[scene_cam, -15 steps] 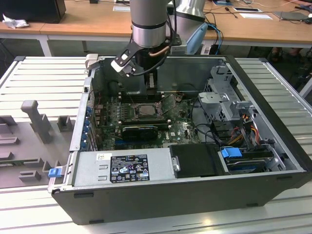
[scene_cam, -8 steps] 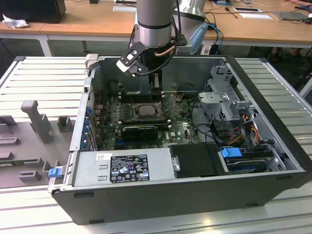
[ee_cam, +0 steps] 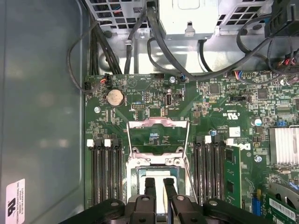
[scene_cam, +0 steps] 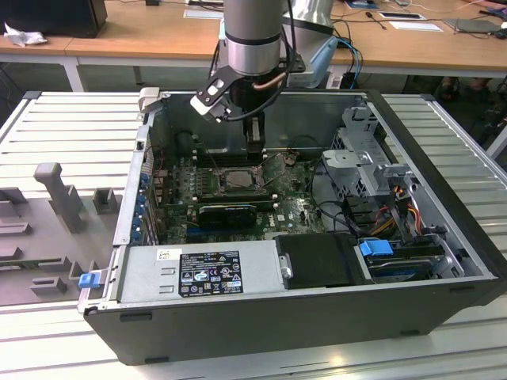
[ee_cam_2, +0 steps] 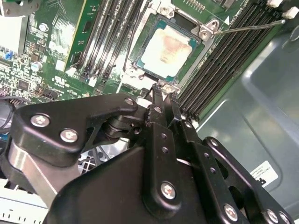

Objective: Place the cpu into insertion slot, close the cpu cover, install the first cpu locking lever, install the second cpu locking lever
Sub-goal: 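Close the cpu cover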

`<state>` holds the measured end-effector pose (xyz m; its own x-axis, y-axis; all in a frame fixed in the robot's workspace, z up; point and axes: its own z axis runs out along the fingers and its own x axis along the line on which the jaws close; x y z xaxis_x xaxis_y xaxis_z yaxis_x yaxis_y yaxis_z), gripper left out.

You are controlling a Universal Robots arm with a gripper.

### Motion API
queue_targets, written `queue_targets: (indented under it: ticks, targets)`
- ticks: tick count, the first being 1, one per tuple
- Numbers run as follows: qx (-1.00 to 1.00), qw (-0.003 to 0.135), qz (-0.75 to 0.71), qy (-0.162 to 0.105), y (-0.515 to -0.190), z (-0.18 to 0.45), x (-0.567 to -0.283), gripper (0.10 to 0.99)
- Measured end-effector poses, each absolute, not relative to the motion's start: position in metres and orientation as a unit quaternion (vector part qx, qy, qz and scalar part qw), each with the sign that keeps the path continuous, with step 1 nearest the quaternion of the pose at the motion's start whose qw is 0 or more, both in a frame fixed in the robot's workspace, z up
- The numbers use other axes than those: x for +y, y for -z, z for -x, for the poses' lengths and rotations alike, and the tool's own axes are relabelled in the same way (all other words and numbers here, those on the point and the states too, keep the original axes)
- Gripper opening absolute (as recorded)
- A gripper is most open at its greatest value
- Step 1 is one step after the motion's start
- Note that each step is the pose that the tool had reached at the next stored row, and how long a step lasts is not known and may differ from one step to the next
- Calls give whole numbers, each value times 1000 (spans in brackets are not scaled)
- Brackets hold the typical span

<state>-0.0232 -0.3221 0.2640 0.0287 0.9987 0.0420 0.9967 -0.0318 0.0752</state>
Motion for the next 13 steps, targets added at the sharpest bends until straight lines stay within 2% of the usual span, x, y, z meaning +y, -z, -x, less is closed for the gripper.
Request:
queue_targets:
  ticks: [13]
  targets:
    - [695,11,-718,-41,-270,16,-323,212]
